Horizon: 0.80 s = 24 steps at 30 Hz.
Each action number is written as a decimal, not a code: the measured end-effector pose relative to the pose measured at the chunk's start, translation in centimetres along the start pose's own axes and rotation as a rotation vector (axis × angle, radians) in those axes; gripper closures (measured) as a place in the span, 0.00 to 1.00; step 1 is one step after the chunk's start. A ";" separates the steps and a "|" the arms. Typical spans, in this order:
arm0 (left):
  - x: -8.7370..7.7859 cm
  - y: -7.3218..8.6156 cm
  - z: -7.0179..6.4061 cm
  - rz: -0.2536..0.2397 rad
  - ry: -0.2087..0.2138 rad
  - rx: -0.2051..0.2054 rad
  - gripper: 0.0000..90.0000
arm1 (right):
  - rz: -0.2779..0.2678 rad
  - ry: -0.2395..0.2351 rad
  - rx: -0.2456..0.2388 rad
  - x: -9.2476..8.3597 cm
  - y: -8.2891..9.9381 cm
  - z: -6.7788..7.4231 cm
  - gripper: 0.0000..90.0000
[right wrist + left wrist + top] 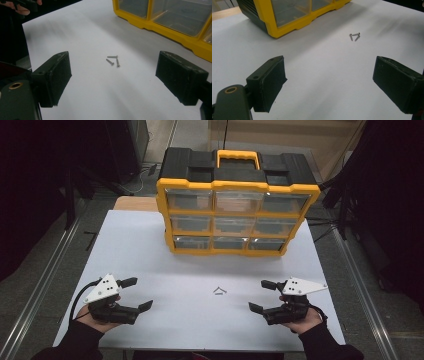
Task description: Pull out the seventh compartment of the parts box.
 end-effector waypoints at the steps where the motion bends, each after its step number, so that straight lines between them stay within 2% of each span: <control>1: 0.0 0.0 0.0 0.000 0.000 0.000 0.12 | 0.000 0.000 0.000 0.0 0.0 0.0 0.16; 7: -0.1 0.1 0.0 0.003 0.005 -0.009 0.12 | -0.001 -0.012 0.007 0.1 0.0 0.2 0.16; 14: -0.1 0.1 0.0 0.003 0.004 -0.011 0.12 | 0.013 0.014 0.045 0.1 0.2 -0.4 0.16; 20: -0.1 0.0 0.1 0.001 -0.017 -0.007 0.12 | 0.007 0.009 0.035 -0.1 0.1 -0.3 0.16; 24: -0.2 -0.2 0.2 -0.015 -0.021 -0.020 0.12 | 0.011 0.007 0.033 0.0 0.1 -0.3 0.17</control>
Point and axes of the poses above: each handheld gripper's, and its own axes: x roughly forward along the jaws, y roughly out of its underside, z roughly to its left, the point moved 9 cm from there along x, roughly forward along the jaws
